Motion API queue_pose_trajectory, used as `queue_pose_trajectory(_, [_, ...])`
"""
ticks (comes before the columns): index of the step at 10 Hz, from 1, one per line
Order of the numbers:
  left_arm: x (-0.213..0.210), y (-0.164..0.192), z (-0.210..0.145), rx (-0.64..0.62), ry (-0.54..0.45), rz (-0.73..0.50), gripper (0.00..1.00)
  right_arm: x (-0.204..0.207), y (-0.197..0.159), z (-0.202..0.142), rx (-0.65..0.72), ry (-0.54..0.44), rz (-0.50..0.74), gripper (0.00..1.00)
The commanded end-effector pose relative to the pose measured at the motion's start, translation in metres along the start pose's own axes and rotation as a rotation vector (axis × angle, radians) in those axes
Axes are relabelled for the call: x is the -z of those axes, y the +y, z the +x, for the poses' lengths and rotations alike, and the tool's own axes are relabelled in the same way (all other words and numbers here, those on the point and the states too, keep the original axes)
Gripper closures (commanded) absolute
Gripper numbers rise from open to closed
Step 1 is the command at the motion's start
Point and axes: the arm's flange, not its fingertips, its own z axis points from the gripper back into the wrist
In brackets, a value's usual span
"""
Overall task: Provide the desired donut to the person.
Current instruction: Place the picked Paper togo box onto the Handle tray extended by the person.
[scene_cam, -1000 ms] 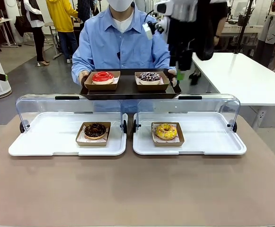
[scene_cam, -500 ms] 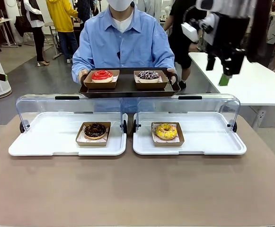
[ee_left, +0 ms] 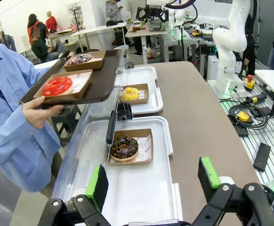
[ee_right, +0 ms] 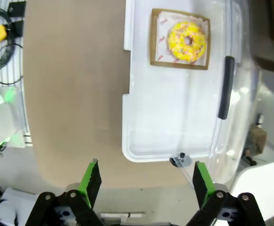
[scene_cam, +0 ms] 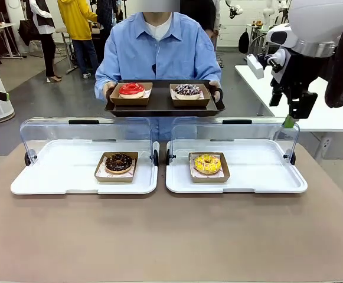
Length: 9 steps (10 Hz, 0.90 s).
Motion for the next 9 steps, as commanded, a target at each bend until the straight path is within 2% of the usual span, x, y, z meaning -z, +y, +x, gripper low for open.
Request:
queue_pose_trajectory(1, [0.0011, -0.0001, 0.0015, 0.003, -0.007, 0.02, 0.0, -0.0051, 0.0032, 0.0015, -0.004, 0.001, -0.001, 0.0])
queue_pose_trajectory(9, [0.0011, -0.0001, 0.0015, 0.003, -0.007, 0.02, 0.0, -0.0051, 0.0032, 0.0015, -0.004, 0.001, -0.001, 0.0])
